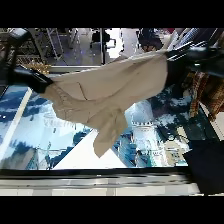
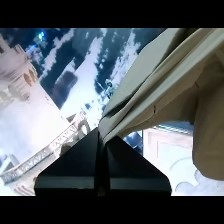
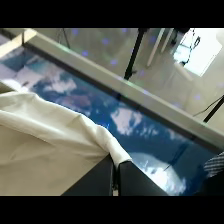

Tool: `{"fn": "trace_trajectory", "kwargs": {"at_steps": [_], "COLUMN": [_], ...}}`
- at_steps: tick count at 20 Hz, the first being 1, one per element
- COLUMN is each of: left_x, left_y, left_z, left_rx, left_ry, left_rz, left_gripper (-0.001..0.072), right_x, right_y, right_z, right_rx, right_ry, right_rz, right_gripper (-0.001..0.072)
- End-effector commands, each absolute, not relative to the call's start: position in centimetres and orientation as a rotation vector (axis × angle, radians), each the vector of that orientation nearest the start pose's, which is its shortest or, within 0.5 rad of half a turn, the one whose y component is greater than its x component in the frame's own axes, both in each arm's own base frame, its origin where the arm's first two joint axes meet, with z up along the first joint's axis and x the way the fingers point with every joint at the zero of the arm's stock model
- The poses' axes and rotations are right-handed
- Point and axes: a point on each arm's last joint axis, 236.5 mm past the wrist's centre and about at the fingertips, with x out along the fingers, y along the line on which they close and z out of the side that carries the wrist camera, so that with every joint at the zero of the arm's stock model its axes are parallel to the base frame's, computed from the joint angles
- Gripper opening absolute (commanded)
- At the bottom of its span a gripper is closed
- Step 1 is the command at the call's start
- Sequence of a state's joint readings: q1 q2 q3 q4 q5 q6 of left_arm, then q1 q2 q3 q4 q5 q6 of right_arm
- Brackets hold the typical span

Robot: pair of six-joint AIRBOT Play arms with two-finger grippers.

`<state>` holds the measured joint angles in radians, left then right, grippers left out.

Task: Fold the clothes and pants, and hang the long-sleeved shirts on hangers.

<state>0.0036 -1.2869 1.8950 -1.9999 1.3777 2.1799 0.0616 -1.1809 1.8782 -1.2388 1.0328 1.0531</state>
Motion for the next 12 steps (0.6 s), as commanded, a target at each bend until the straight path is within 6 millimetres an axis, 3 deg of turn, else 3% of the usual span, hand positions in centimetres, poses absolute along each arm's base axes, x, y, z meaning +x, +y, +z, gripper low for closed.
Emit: {"fn": "trace_trajectory", "kwargs": {"at_steps": [1, 8, 10, 12], "left_x": [36.8, 24.4, 22.0, 21.8], "left_y": [-11.3, -13.2, -13.2, -13.1], "left_z": [33.5, 43.7, 46.0, 46.6], "left_rx": [0.444, 0.536, 0.54, 0.537], "left_ry": [0.489, 0.147, 0.05, 0.026], "left_rz": [-0.658, -0.649, -0.628, -0.616], "left_gripper": [0.0015, 0.0015, 0.0015, 0.0014], "right_x": [36.7, 26.4, 24.9, 25.5], "right_y": [8.7, 6.4, 6.1, 5.9], "right_z": [44.1, 54.5, 56.5, 56.9], "right_rx": [-0.34, -0.414, -0.413, -0.455], "right_ry": [0.132, -0.22, -0.3, -0.323], "right_rz": [0.367, 0.225, 0.199, 0.181], "right_gripper": [0.0011, 0.0011, 0.0011, 0.0011]}}
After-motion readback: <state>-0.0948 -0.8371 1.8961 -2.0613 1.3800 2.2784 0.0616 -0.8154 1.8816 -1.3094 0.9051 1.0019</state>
